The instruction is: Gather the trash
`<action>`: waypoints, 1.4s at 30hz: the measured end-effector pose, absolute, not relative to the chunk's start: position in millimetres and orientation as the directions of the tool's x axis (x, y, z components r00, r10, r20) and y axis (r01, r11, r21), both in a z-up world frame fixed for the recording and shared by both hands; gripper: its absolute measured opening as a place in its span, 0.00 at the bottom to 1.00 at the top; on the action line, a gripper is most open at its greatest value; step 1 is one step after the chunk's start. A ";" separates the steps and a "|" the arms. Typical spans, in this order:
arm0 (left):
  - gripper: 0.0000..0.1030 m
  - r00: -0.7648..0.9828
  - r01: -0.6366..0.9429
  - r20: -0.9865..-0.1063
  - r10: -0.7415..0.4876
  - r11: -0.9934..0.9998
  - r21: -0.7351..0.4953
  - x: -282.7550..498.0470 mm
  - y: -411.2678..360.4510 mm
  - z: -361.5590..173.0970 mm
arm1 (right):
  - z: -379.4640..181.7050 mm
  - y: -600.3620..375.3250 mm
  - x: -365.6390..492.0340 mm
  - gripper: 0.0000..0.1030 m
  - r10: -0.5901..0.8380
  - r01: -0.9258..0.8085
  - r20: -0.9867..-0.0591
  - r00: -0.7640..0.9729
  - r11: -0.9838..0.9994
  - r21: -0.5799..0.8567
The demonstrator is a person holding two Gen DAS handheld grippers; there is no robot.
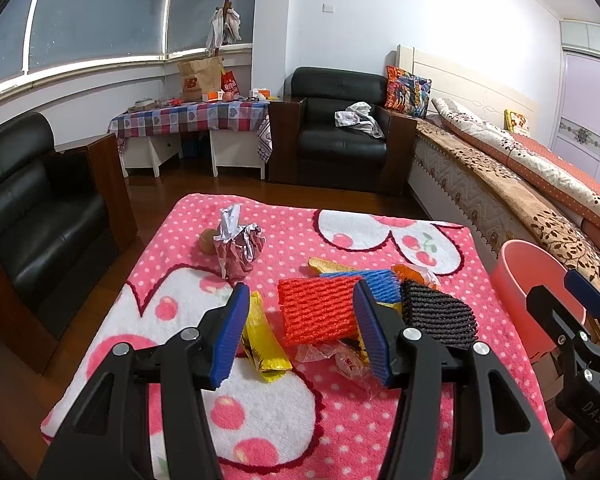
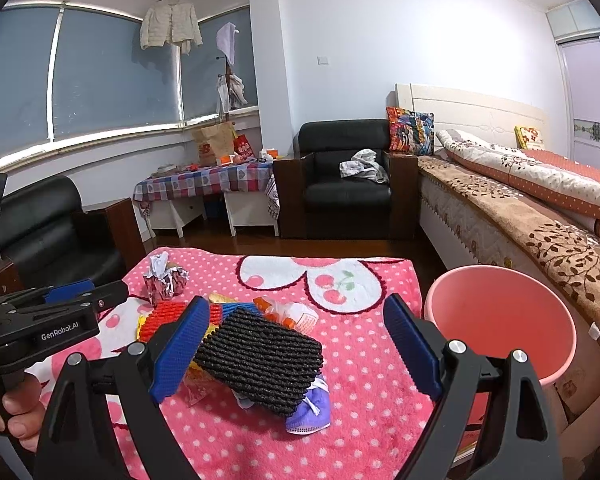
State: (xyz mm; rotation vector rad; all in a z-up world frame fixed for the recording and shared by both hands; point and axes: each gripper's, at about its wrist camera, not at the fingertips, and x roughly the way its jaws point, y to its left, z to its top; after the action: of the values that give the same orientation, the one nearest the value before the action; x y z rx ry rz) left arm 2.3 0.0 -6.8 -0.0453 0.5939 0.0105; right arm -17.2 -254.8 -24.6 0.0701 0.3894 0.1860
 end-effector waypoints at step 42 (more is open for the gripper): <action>0.52 0.811 -0.017 -0.584 -0.011 0.999 -0.041 8.9 1.1 -20.4 | -30.7 -263.1 -10.7 0.83 0.188 -0.150 -0.406 0.894 0.981 0.125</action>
State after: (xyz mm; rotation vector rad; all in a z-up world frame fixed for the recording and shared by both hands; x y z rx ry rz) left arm 8.9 1.1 -20.4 -0.0449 0.6243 0.0032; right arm -10.7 -263.1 -30.7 0.0916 0.4294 0.1753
